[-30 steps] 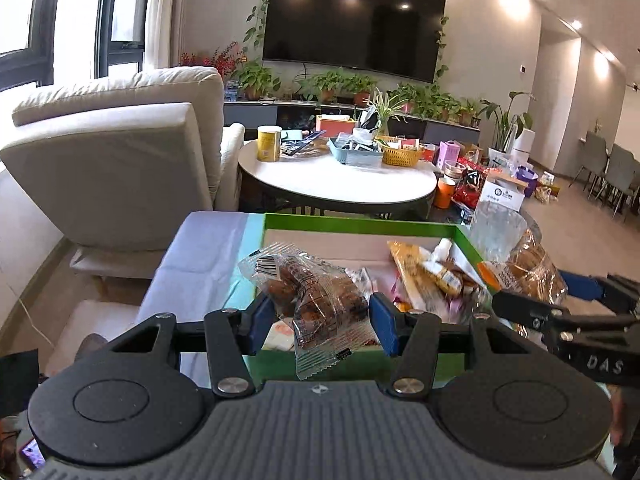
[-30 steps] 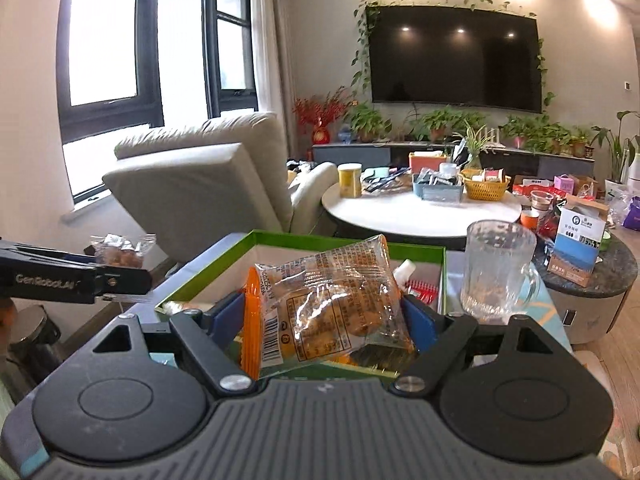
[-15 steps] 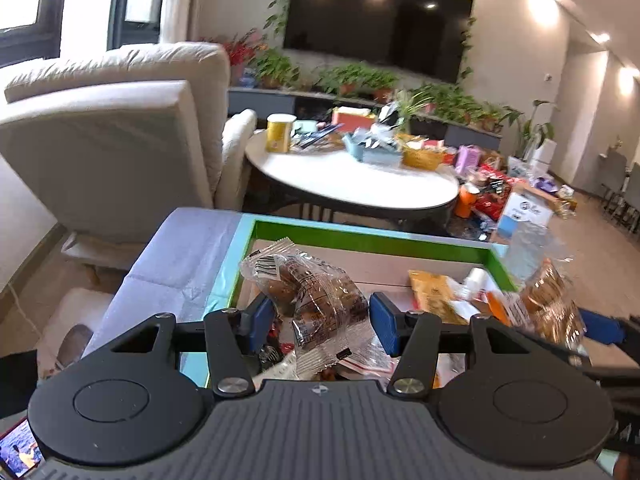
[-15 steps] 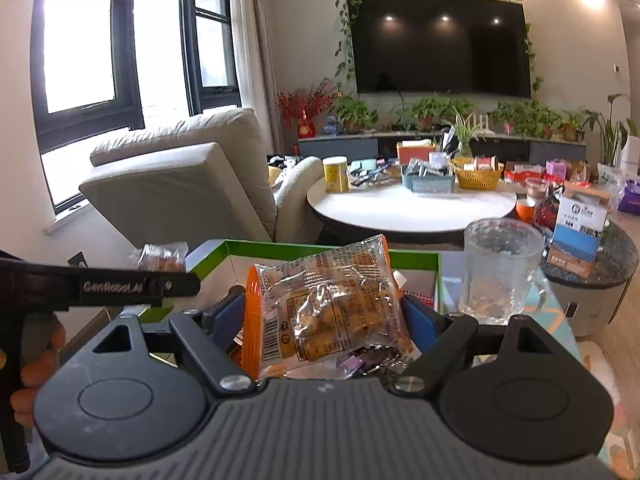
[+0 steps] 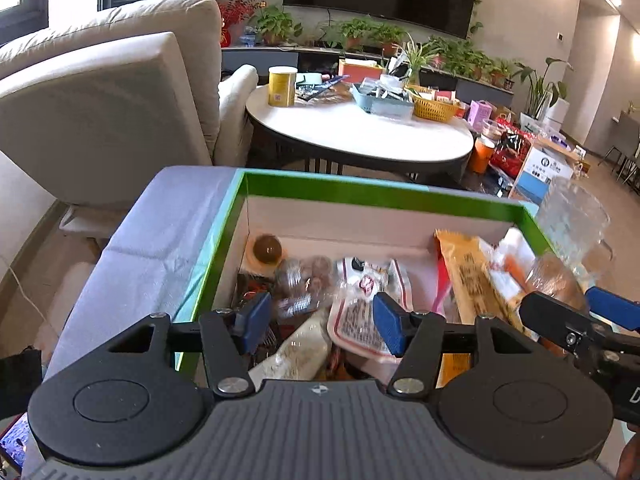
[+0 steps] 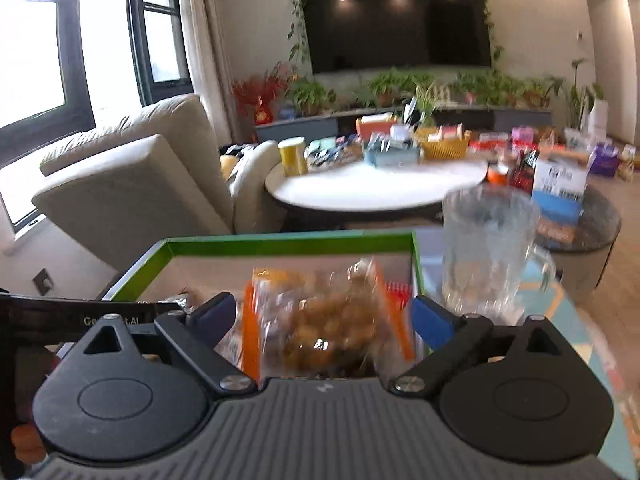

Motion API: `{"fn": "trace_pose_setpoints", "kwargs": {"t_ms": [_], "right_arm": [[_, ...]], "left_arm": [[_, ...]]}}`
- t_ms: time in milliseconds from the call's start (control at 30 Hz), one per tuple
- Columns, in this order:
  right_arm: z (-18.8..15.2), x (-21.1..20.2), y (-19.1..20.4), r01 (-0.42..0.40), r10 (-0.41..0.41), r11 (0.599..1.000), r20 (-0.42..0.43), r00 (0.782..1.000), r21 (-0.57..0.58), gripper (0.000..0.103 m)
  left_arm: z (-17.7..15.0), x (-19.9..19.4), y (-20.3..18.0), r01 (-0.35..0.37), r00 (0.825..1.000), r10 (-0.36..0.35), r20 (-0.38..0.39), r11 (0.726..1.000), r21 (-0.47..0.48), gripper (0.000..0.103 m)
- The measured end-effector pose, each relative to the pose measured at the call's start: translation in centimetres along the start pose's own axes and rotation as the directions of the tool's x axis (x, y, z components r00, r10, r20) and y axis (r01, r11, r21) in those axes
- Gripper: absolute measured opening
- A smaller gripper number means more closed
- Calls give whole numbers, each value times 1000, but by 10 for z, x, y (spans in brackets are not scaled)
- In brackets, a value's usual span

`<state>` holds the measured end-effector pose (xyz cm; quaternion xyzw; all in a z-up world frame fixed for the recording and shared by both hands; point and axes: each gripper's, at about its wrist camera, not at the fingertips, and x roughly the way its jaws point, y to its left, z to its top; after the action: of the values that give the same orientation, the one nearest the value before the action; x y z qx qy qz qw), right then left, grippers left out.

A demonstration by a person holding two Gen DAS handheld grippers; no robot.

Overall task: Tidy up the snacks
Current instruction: 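Lift both bags over the green box and release them inside, then grasp the clear packet on the table with the left gripper and lift it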

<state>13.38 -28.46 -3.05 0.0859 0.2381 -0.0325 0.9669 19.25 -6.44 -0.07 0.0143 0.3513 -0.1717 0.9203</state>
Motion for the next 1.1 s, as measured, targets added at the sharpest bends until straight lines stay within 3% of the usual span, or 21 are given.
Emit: {"fn": "trace_pose_setpoints", "kwargs": {"t_ms": [333, 767, 1000, 1100], "right_arm": [[-4, -26, -3, -6, 5, 999, 33, 999, 47, 53], [-10, -38, -1, -18, 16, 999, 43, 999, 49, 53], [-15, -47, 3, -48, 46, 998, 45, 998, 45, 53], [-21, -50, 11, -72, 72, 997, 36, 997, 8, 53]], "left_arm": [[-1, -22, 0, -8, 999, 8, 54, 1000, -6, 57], [-10, -38, 3, 7, 999, -7, 48, 1000, -7, 58], [-19, -78, 30, 44, 994, -38, 104, 998, -53, 59], [-27, -96, 46, 29, 991, -19, 131, 997, -75, 62]]}}
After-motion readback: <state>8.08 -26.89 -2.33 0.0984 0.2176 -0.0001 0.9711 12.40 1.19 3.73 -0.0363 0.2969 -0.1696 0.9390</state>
